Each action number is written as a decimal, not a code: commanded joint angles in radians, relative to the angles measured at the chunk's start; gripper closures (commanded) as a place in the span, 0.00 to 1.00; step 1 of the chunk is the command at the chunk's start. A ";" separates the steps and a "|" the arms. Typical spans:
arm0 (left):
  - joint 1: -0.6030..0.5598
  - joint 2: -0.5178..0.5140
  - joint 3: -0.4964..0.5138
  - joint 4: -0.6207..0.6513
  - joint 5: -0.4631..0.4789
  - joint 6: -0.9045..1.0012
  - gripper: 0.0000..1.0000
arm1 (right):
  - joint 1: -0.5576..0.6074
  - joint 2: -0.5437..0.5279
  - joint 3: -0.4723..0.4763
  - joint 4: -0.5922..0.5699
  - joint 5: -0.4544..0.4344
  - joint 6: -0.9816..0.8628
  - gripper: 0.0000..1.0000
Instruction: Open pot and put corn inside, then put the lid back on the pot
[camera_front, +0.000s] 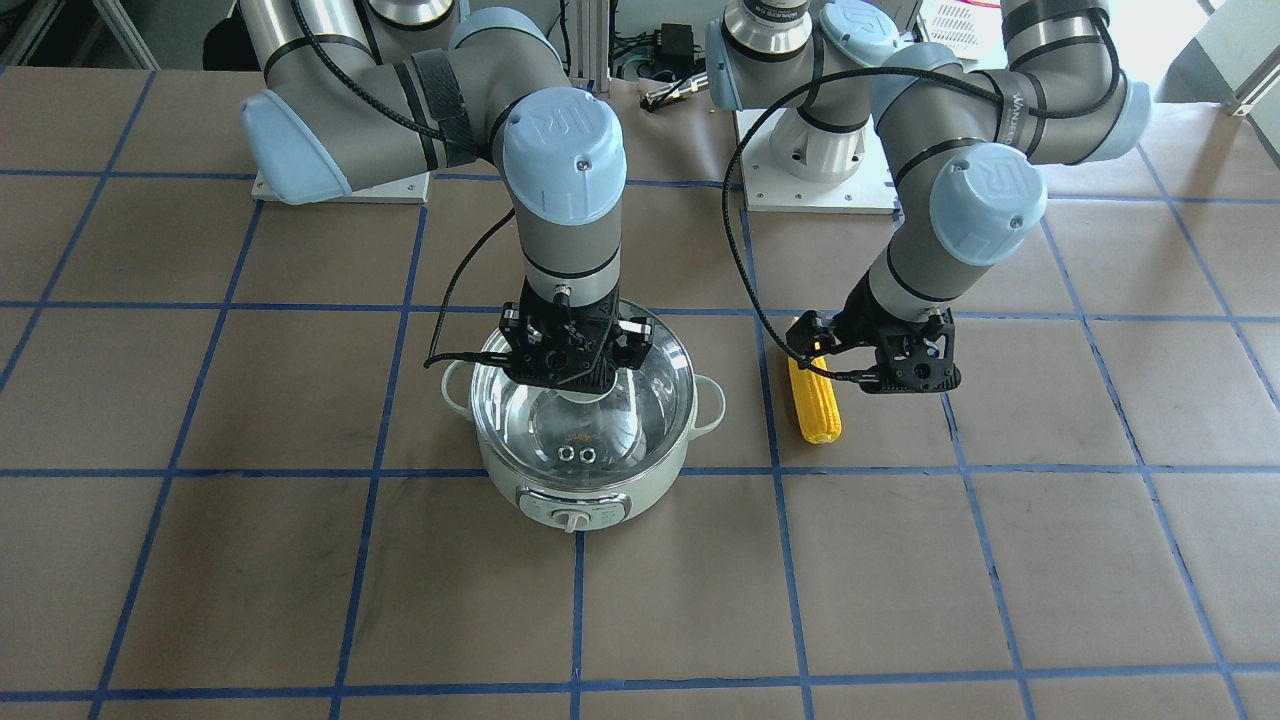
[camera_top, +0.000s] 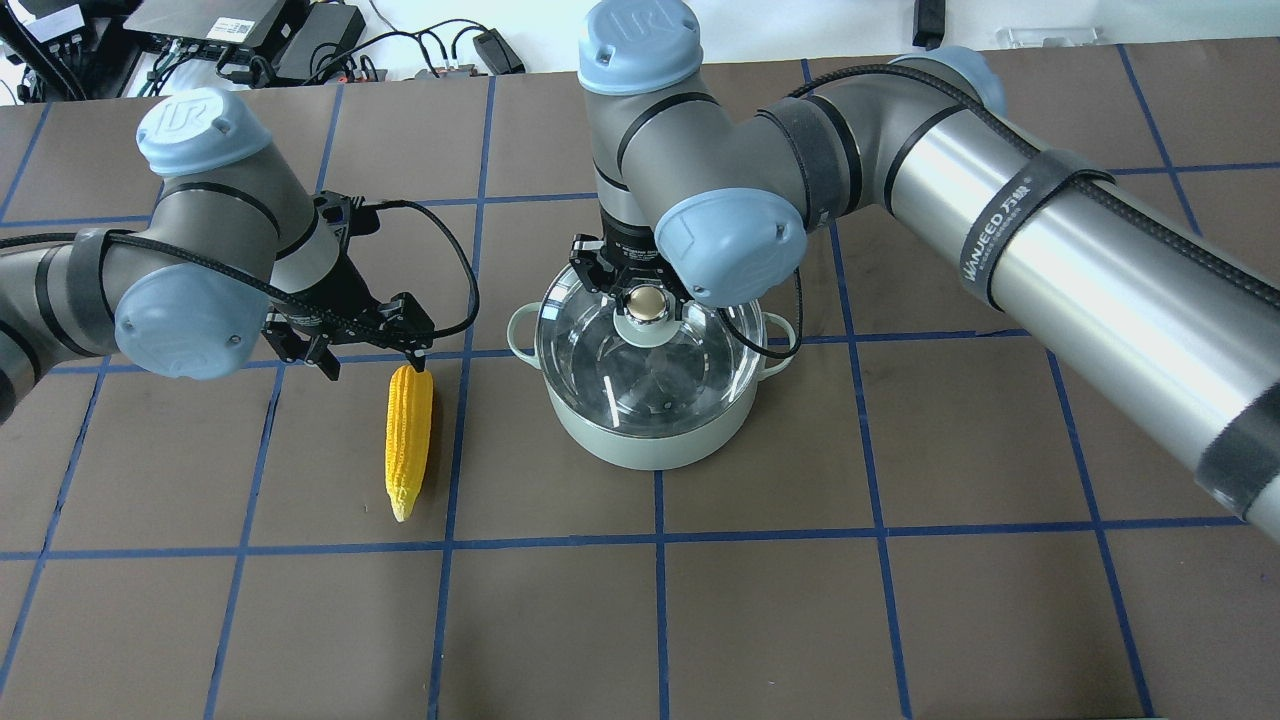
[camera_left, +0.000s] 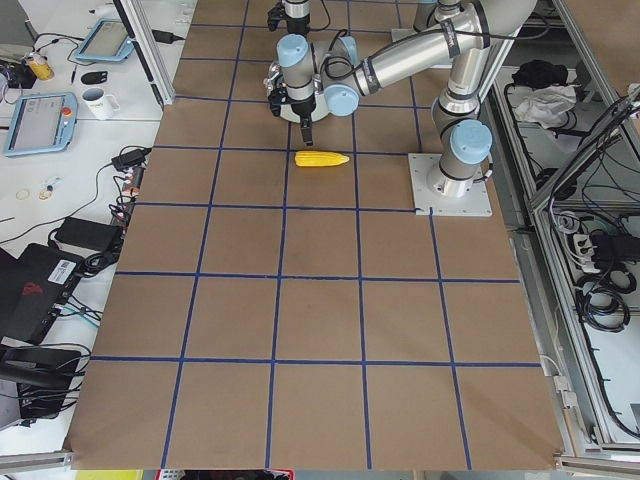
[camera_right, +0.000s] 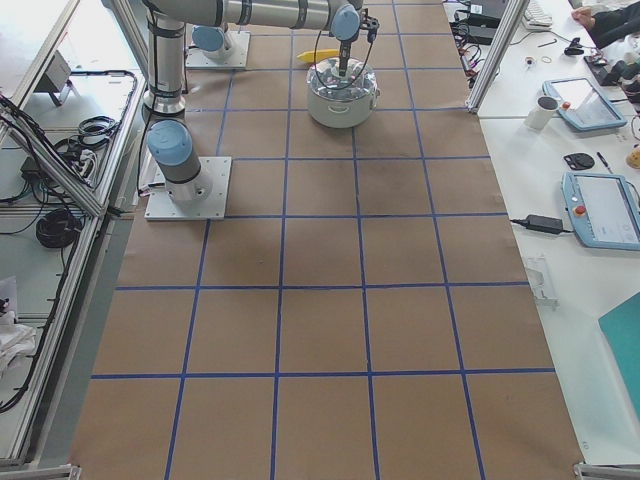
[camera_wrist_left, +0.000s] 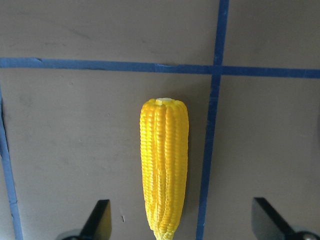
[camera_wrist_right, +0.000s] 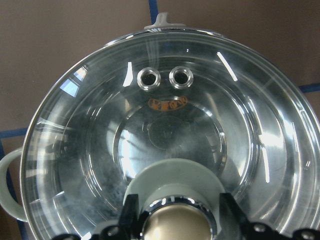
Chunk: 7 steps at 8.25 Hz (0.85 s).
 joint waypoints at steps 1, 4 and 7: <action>0.005 -0.058 -0.055 0.066 -0.001 -0.001 0.00 | 0.002 -0.001 0.000 0.010 0.000 -0.010 0.51; 0.005 -0.139 -0.057 0.104 -0.004 -0.008 0.00 | 0.002 -0.003 -0.009 0.006 -0.002 -0.001 0.54; 0.005 -0.175 -0.057 0.109 -0.002 0.005 0.03 | -0.020 -0.090 -0.024 0.027 -0.014 -0.034 0.53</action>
